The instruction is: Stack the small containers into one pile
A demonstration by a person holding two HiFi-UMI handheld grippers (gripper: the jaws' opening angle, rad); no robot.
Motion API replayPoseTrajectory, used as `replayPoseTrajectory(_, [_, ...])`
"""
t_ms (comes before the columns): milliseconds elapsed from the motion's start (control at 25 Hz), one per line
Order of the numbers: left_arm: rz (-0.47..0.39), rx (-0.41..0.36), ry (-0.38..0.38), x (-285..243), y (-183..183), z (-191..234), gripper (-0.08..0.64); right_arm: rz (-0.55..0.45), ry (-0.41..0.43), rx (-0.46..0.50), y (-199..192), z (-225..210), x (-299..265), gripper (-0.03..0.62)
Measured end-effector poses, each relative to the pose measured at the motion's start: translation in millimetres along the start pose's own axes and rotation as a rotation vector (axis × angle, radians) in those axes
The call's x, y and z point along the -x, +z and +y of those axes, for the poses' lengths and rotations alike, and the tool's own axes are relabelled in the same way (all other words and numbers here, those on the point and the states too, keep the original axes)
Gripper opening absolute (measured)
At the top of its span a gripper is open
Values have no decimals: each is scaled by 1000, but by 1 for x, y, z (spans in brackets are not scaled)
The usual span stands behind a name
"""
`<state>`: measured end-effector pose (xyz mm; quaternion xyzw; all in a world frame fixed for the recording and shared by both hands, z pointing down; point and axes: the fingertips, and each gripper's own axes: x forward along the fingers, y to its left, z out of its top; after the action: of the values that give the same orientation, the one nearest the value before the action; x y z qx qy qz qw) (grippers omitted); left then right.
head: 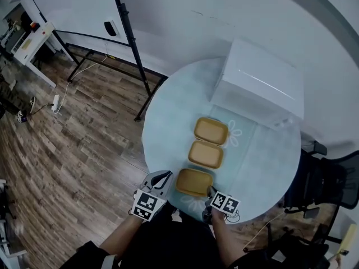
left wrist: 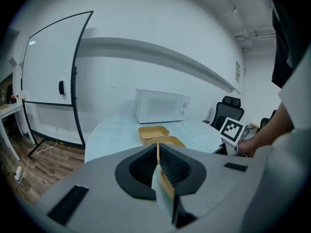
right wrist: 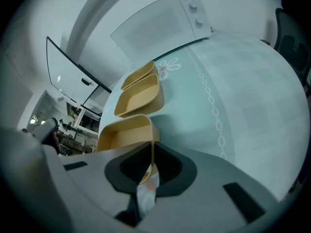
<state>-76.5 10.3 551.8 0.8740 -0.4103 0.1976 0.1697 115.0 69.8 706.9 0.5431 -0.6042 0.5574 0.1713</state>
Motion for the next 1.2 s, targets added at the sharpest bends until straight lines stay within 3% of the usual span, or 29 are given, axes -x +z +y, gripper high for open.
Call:
replayPoseTrajectory(440, [-20,-40,-82,-8,8,13,23,-108,-3,-49,33,27,37,37])
replayPoseTrajectory(760, [-29,-30,-86,-24,21,20,23,-154,15,-35,93,50,45,37])
replayPoseTrajectory(1200, [5,-13,-51,-52,30,44,23,-153,13,-20,187,53,12,37])
